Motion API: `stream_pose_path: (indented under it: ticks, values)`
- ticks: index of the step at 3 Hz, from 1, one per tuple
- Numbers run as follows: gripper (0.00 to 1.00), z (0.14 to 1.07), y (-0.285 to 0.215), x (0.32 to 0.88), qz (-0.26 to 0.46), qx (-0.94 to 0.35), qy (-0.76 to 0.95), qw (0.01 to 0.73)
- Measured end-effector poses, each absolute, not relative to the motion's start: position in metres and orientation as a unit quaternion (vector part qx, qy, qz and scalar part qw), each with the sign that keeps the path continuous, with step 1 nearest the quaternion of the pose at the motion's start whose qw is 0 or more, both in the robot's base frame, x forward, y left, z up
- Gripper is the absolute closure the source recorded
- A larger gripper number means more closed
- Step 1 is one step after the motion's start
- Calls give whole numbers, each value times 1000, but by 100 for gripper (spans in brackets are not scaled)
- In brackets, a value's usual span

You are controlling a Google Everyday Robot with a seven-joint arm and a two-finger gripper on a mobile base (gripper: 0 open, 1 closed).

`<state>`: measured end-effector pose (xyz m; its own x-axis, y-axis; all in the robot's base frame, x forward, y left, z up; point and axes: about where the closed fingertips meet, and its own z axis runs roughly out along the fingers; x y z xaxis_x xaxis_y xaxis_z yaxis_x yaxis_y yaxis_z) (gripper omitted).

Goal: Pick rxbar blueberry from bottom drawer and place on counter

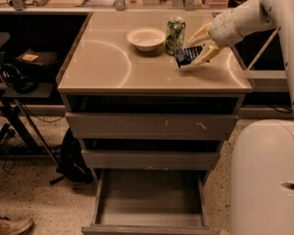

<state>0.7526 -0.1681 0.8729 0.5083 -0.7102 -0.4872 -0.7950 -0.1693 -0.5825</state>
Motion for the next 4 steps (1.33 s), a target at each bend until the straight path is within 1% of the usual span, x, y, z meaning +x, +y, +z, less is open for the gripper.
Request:
stream_pose_path:
  ticks: [2,3,4]
  values:
    - [12,873,-168,753,51,-763,493,415]
    - [0,873,-168,753,51,-763,493,415]
    - [0,873,-168,753,51,-763,493,415]
